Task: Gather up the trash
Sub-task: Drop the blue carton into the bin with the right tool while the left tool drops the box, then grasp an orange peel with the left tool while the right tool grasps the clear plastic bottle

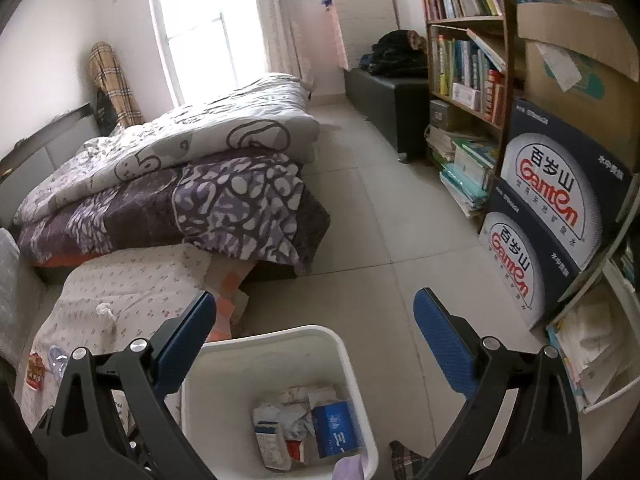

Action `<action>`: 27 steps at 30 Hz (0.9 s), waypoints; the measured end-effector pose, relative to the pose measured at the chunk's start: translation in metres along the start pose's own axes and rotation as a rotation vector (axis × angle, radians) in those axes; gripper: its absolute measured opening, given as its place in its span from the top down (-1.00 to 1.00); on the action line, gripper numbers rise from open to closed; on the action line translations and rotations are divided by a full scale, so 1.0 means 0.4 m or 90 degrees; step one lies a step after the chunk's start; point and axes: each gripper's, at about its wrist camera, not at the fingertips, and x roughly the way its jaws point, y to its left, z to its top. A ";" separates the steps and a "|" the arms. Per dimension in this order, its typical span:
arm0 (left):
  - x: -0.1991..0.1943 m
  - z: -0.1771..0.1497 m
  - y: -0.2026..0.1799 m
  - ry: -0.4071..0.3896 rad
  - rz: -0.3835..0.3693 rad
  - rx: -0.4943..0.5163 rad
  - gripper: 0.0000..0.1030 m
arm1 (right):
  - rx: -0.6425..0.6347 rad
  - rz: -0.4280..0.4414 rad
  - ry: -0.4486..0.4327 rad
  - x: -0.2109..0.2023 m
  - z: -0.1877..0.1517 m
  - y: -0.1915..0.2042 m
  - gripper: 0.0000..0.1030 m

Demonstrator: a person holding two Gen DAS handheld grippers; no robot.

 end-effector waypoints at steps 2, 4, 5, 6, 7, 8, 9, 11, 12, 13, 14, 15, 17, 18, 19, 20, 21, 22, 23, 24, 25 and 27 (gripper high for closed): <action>0.000 0.000 0.023 0.002 0.013 -0.011 -0.70 | -0.011 0.007 0.006 0.003 -0.006 0.026 -0.87; -0.002 -0.001 0.050 0.007 0.024 -0.022 -0.71 | -0.025 0.014 0.010 0.003 -0.013 0.054 -0.87; -0.003 -0.002 0.061 0.007 0.030 -0.026 -0.72 | -0.035 0.018 0.013 0.003 -0.016 0.071 -0.87; -0.004 -0.003 0.075 0.007 0.039 -0.029 -0.73 | -0.043 0.021 0.015 0.003 -0.019 0.085 -0.87; -0.004 -0.006 0.092 0.009 0.050 -0.031 -0.73 | -0.052 0.025 0.017 0.004 -0.024 0.104 -0.87; -0.004 -0.008 0.101 0.011 0.056 -0.032 -0.73 | -0.058 0.029 0.018 0.003 -0.028 0.116 -0.87; -0.003 -0.012 0.117 0.015 0.066 -0.035 -0.73 | -0.064 0.033 0.021 0.003 -0.031 0.128 -0.87; 0.000 -0.018 0.149 0.025 0.082 -0.042 -0.73 | -0.078 0.041 0.027 0.006 -0.038 0.160 -0.87; 0.003 -0.022 0.168 0.031 0.092 -0.047 -0.73 | -0.084 0.045 0.031 0.007 -0.041 0.172 -0.87; 0.005 -0.026 0.188 0.036 0.101 -0.052 -0.74 | -0.092 0.051 0.035 0.009 -0.047 0.192 -0.87; 0.008 -0.029 0.212 0.043 0.112 -0.059 -0.74 | -0.098 0.055 0.038 0.010 -0.051 0.205 -0.87; 0.009 -0.031 0.229 0.047 0.118 -0.064 -0.74 | -0.103 0.058 0.040 0.010 -0.054 0.217 -0.87; 0.012 -0.037 0.272 0.060 0.136 -0.079 -0.74 | -0.117 0.067 0.046 0.013 -0.064 0.250 -0.87; 0.014 -0.041 0.296 0.068 0.145 -0.088 -0.74 | -0.124 0.072 0.051 0.014 -0.070 0.267 -0.87; 0.016 -0.044 0.321 0.075 0.154 -0.097 -0.74 | -0.129 0.076 0.055 0.016 -0.074 0.282 -0.87; 0.017 -0.048 0.338 0.081 0.160 -0.101 -0.75 | -0.132 0.079 0.058 0.018 -0.076 0.293 -0.87; 0.023 -0.054 0.366 0.097 0.172 -0.102 -0.75 | -0.137 0.081 0.061 0.020 -0.080 0.305 -0.87; 0.024 -0.059 0.383 0.106 0.181 -0.102 -0.75 | -0.142 0.084 0.064 0.022 -0.085 0.319 -0.87; 0.025 -0.065 0.399 0.113 0.189 -0.102 -0.75 | -0.146 0.087 0.068 0.025 -0.089 0.332 -0.87; 0.027 -0.071 0.422 0.124 0.197 -0.101 -0.75 | -0.149 0.090 0.071 0.027 -0.093 0.341 -0.87; 0.029 -0.078 0.443 0.136 0.201 -0.098 -0.75 | -0.152 0.095 0.077 0.030 -0.099 0.356 -0.87; 0.041 -0.094 0.481 0.169 0.208 -0.083 -0.78 | -0.155 0.102 0.087 0.037 -0.105 0.373 -0.87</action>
